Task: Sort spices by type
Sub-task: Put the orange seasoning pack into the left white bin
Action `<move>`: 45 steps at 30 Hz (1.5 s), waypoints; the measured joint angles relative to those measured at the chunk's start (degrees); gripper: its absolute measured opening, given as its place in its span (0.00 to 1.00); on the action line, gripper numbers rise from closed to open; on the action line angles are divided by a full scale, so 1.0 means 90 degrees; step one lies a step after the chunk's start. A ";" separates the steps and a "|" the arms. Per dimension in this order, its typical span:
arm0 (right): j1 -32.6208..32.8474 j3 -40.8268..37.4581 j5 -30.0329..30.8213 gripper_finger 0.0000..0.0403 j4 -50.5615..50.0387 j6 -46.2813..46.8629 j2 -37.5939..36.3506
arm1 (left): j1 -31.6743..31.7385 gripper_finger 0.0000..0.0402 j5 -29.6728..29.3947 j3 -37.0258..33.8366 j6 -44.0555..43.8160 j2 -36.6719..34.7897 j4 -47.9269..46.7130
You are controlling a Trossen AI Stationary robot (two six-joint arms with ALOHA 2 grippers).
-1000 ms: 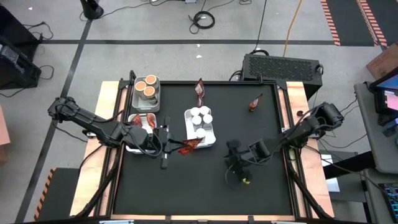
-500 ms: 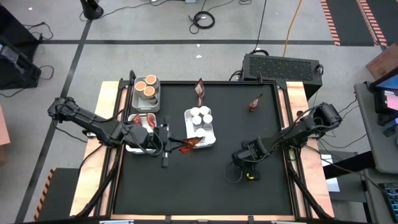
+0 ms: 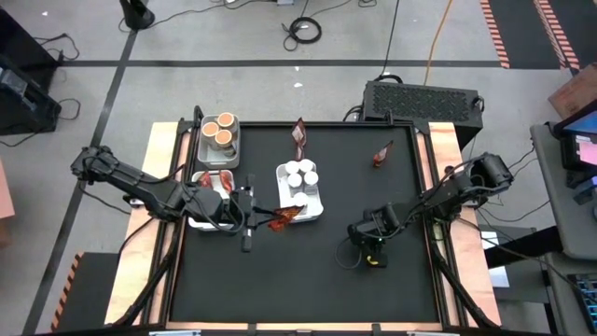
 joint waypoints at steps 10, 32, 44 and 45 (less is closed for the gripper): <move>0.0404 0.0013 0.0639 0.39 0.0051 0.0042 0.0101 | 0.0000 0.05 0.0000 0.0000 0.0002 0.0000 -0.0002; 0.0868 0.1949 0.0423 0.37 0.1075 -0.4065 -0.0343 | 0.0000 0.05 0.0007 0.0000 0.0002 0.0000 0.0000; 0.0965 0.1953 0.1140 0.37 0.1732 -0.6450 -0.0346 | 0.0000 0.05 0.0214 0.0000 0.0046 0.0000 -0.0007; 0.0968 0.1953 0.1422 0.37 0.1716 -0.6413 -0.0346 | 0.0000 0.05 0.0214 0.0000 0.0044 0.0000 -0.0012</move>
